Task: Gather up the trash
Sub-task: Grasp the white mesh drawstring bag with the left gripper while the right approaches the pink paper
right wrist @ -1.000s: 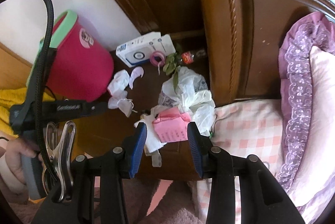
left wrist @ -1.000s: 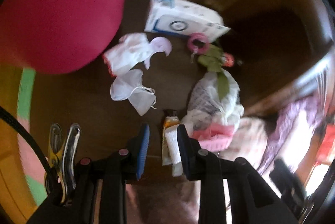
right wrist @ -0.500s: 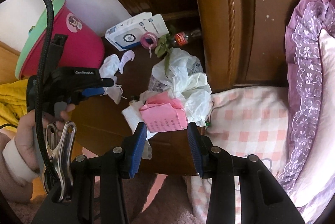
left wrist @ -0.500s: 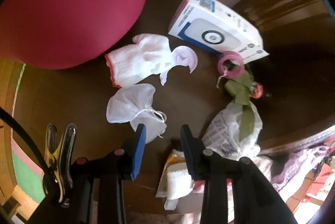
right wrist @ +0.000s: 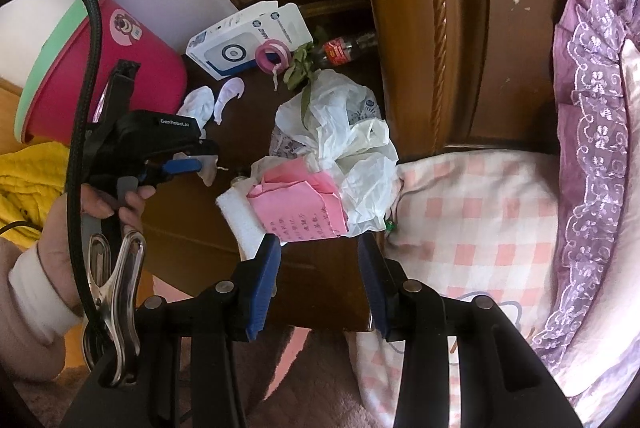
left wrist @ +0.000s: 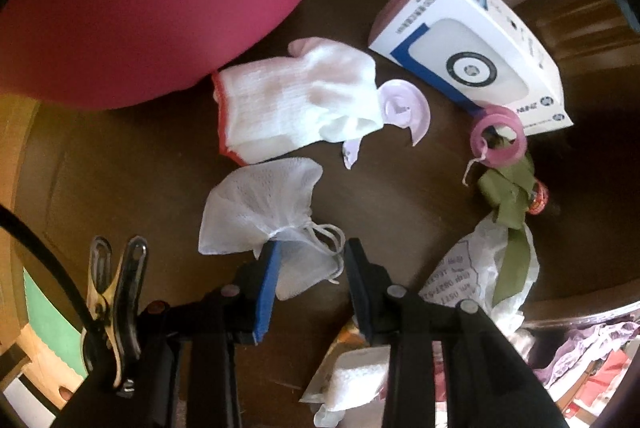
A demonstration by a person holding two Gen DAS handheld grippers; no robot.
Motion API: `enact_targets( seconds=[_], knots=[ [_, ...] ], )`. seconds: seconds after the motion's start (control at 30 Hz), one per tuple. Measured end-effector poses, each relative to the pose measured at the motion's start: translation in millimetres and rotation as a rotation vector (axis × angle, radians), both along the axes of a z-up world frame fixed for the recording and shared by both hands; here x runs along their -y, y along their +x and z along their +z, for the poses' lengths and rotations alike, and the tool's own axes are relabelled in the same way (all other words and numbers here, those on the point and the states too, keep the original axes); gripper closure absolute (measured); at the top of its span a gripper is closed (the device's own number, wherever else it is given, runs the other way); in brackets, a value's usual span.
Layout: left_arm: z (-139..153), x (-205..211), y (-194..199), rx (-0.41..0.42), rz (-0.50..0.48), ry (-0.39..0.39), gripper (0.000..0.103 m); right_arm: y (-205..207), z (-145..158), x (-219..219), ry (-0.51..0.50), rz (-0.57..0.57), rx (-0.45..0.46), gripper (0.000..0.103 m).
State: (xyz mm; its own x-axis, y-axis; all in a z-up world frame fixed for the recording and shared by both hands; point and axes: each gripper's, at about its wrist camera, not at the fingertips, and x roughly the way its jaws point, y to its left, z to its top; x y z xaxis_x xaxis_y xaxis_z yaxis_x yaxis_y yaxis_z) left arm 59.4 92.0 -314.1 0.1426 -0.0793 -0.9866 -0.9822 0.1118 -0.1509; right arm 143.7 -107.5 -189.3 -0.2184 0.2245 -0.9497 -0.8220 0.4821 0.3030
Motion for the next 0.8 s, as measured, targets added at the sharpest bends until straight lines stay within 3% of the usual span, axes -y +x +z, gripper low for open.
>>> enact_targets(
  seconds=[0.3,0.8],
  knots=[
    [-0.8,6.6,-5.7,0.005,-0.068,0.021,0.087,-7.5,-10.2,-8.1,-0.001,0.029,-0.005,0.062],
    [32.6,38.3,-36.8,0.040,-0.166,0.042,0.095,-18.0,-43.7,-39.4,0.014,0.114,0.007,0.056]
  ],
)
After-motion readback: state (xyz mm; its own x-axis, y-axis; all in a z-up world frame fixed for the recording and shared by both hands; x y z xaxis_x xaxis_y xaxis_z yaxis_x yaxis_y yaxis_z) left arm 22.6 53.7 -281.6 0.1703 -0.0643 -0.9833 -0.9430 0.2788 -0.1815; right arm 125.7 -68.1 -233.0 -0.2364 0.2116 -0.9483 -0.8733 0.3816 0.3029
